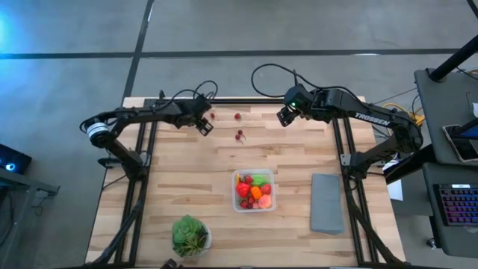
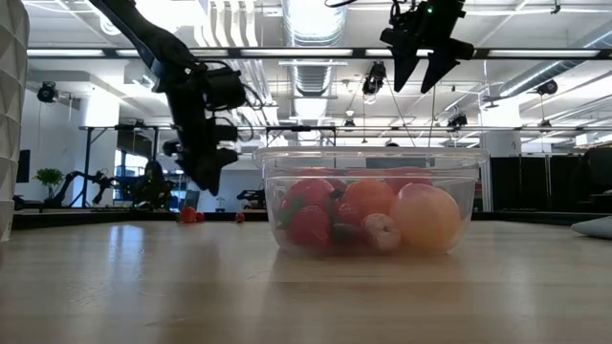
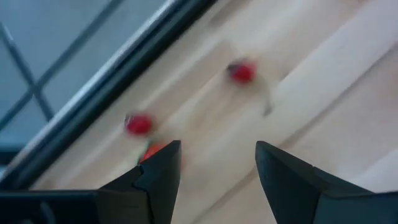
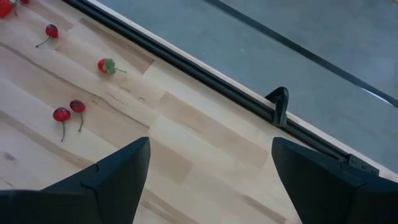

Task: Pick and placing Produce into tupperware
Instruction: Put the red strawberry into the transparent bin

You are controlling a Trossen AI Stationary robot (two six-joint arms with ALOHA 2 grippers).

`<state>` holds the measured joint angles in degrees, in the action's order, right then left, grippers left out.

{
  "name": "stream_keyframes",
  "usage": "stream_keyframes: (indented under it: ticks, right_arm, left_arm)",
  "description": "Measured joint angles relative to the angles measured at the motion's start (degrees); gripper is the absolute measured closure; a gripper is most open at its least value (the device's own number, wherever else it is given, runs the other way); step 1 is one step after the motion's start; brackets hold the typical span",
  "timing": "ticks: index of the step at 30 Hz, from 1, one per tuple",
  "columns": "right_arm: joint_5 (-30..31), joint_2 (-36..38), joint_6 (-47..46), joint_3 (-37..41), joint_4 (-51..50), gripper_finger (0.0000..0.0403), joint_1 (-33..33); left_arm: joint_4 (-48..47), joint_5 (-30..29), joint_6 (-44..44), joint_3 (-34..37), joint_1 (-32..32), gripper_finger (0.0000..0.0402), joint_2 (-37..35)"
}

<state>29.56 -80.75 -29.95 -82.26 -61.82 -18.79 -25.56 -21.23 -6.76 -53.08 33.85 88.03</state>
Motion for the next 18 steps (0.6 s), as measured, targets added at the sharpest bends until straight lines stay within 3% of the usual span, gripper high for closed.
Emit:
stream_keyframes:
  ticks: [5, 11, 14, 18]
  right_arm:
    - [0.0, -0.01, 0.0, 0.0, -0.01, 0.0074, 0.0]
    - [0.0, 0.0, 0.0, 0.0, -0.02, 0.0074, 0.0]
    - [0.0, 0.0, 0.02, 0.0, -0.02, 0.0074, 0.0]
    - [0.0, 0.0, 0.21, 0.0, 0.0, 0.0074, 0.0]
  left_arm:
    - [5.5, 2.21, 3.84, -0.88, -2.65, 0.021, 0.0]
    - [2.79, 5.15, -11.09, -1.31, -2.2, 0.021, -0.02]
    - [2.58, 8.39, -12.71, -0.98, -2.77, 0.021, -0.07]
    - [1.97, 8.07, -19.23, -0.94, -2.69, 0.021, 0.24]
